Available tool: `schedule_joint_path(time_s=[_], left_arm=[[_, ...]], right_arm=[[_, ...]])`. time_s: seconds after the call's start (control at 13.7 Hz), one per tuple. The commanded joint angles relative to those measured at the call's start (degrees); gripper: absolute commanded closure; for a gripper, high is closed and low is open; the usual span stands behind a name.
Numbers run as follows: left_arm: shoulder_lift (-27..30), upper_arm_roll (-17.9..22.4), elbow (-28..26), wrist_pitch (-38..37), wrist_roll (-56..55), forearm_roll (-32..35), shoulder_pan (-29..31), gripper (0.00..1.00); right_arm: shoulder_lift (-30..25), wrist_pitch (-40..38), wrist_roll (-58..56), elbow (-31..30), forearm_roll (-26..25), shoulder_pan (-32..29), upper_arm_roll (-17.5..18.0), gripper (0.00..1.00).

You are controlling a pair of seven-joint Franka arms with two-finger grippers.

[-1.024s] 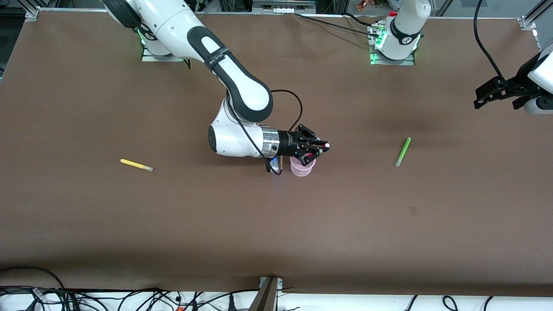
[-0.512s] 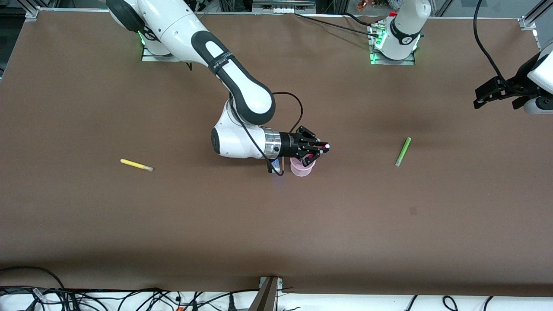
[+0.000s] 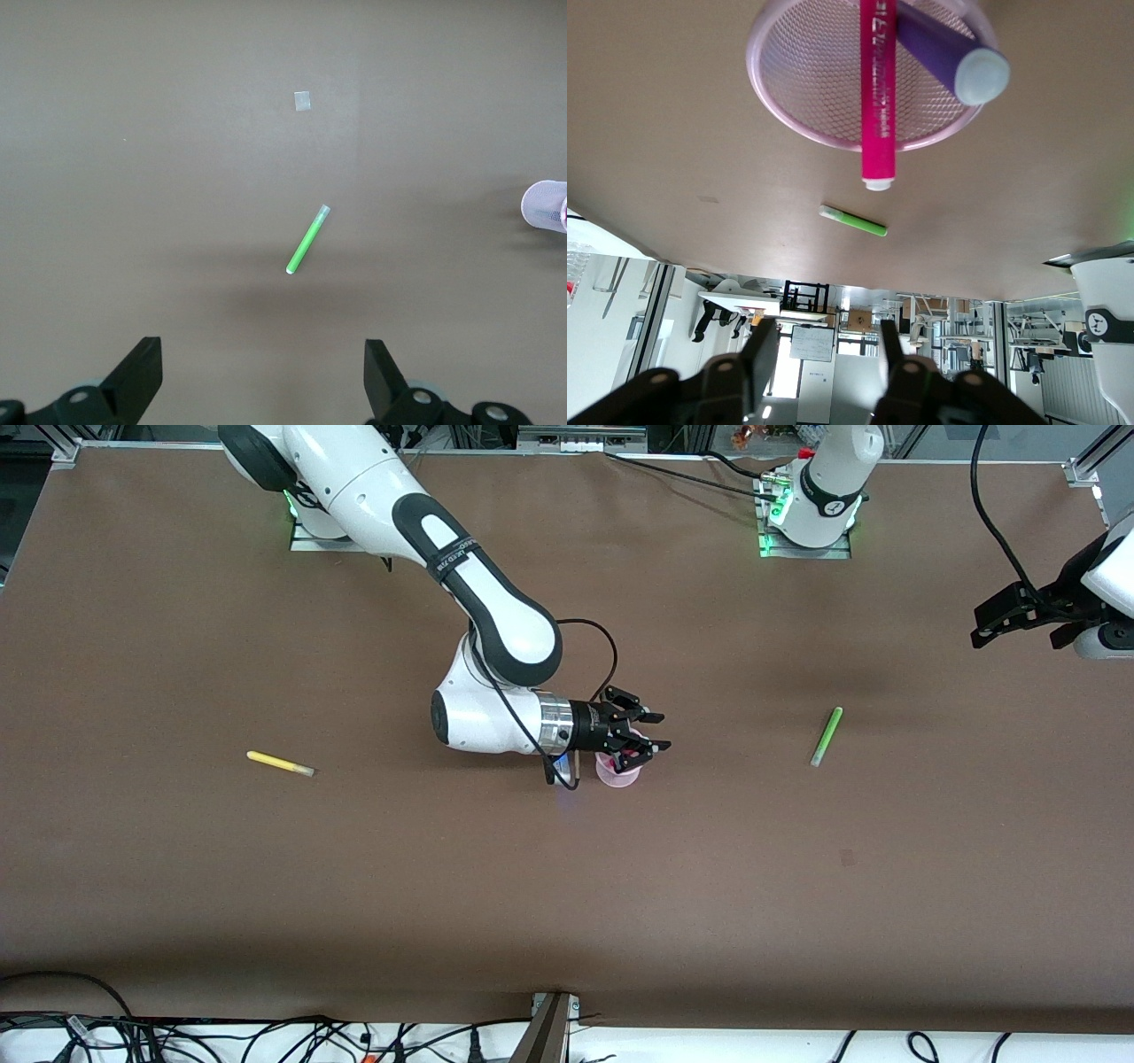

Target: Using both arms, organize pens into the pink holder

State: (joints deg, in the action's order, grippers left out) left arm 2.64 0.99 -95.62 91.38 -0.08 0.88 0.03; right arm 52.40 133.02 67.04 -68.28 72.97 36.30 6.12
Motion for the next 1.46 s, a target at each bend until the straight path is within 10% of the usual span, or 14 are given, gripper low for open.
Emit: schedule_joint_path(time_s=[0.0,0.15,0.59,1.39], left_arm=[[0.7,-0.7,-0.2,-0.6,-0.7,0.5,0.6,0.00],[0.7,-0.7,-0.2,-0.6,-0.6,0.5,0.7,0.00],[0.7,-0.7,-0.2,-0.6,-0.6,0.5,0.7,0.00],[0.7,-0.8,-0.2,-0.6,-0.5,0.5,0.5,0.00]], right_arm=[[0.0,0.2,-0.3,1.1,-0.1,0.0,-0.1,0.17],[-1.8,-0.6,-0.3,1.3,-3.2,-0.2,-2.0,0.01],[-11.2,-0.7,-1.5,-3.1,-29.5,-0.4,-5.2,0.00],[-35.8,-18.1,-38.7,-26.0,-45.8,-0.4,-18.9,0.00]])
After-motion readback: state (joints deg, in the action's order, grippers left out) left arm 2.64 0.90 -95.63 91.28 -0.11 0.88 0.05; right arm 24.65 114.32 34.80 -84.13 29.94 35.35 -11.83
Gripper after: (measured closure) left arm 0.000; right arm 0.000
